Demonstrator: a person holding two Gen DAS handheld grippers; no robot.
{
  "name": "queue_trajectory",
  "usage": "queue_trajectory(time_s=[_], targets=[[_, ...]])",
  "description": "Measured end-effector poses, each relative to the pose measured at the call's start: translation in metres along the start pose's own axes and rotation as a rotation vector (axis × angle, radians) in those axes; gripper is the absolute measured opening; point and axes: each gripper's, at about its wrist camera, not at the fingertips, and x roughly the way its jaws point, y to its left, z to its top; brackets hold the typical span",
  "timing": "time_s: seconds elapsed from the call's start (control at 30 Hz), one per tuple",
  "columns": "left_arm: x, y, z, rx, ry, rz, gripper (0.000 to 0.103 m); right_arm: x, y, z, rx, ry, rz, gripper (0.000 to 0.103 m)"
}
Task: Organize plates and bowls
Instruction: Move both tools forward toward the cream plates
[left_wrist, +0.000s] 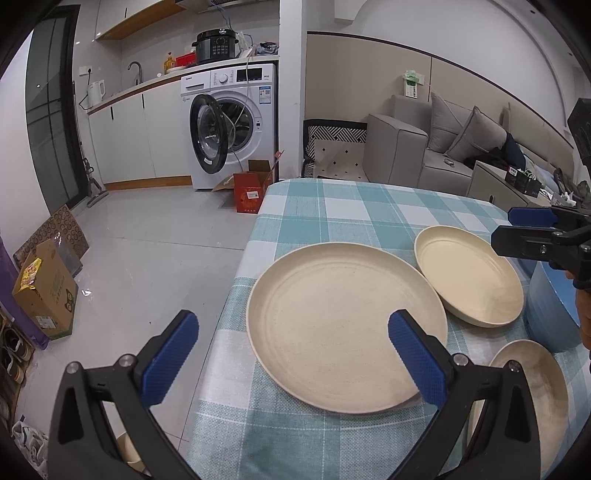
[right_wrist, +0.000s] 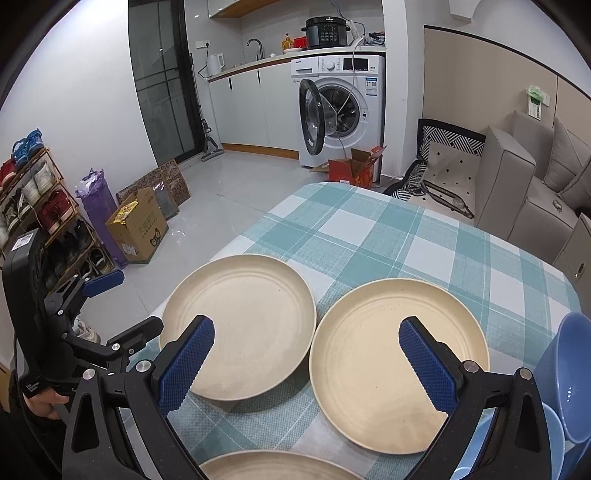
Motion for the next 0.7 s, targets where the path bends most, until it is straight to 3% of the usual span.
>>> queue_trajectory(time_s=[0.7], targets=[[0.027, 0.013, -0.007, -0.036, 0.068, 0.021, 0.103, 0.055, 0.001, 0.013, -0.005, 0.072, 0.027, 0.099]])
